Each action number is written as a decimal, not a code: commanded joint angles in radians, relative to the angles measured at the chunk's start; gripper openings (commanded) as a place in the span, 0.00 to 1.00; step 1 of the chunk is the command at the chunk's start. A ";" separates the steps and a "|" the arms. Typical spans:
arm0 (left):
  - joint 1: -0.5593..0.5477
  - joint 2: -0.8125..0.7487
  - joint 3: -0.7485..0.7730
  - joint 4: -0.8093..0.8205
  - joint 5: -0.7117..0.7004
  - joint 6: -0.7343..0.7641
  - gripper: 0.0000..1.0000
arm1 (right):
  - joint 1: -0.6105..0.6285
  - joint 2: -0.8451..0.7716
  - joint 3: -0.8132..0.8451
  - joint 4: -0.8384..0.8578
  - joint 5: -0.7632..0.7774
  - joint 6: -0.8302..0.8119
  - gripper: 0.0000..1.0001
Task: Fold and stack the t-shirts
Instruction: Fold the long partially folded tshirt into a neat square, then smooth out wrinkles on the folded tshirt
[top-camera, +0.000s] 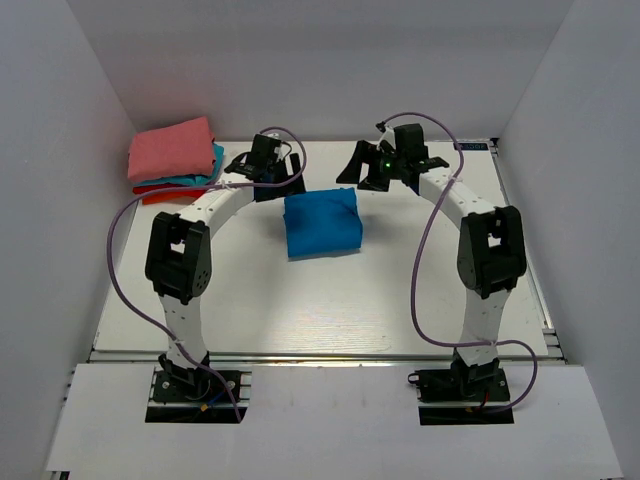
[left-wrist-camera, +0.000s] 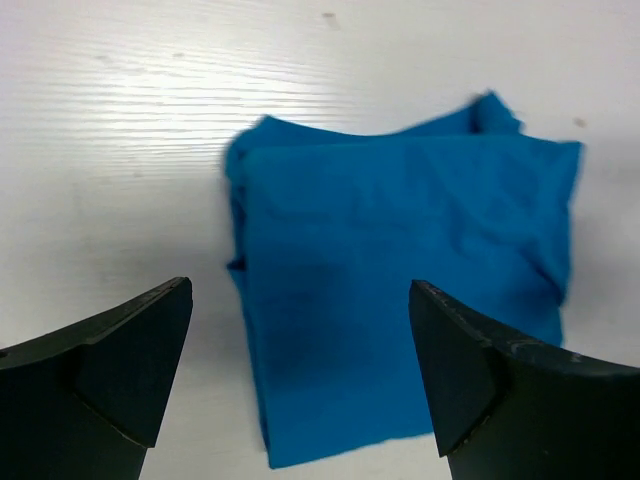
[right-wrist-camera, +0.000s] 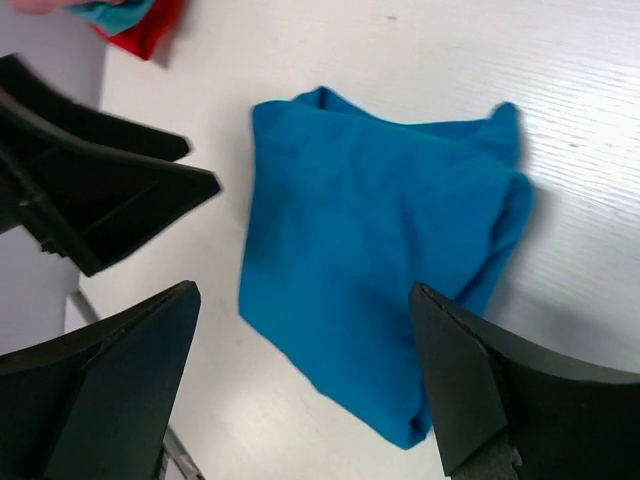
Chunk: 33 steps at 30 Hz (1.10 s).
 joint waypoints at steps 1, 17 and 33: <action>-0.011 -0.057 -0.043 0.132 0.135 0.027 0.99 | 0.013 -0.030 -0.038 0.118 -0.109 0.012 0.90; 0.033 0.256 -0.032 0.246 0.239 -0.028 0.98 | -0.013 0.349 -0.005 0.415 -0.195 0.199 0.90; 0.032 -0.019 0.069 0.087 0.154 0.072 1.00 | -0.020 -0.013 -0.021 0.229 -0.095 0.032 0.90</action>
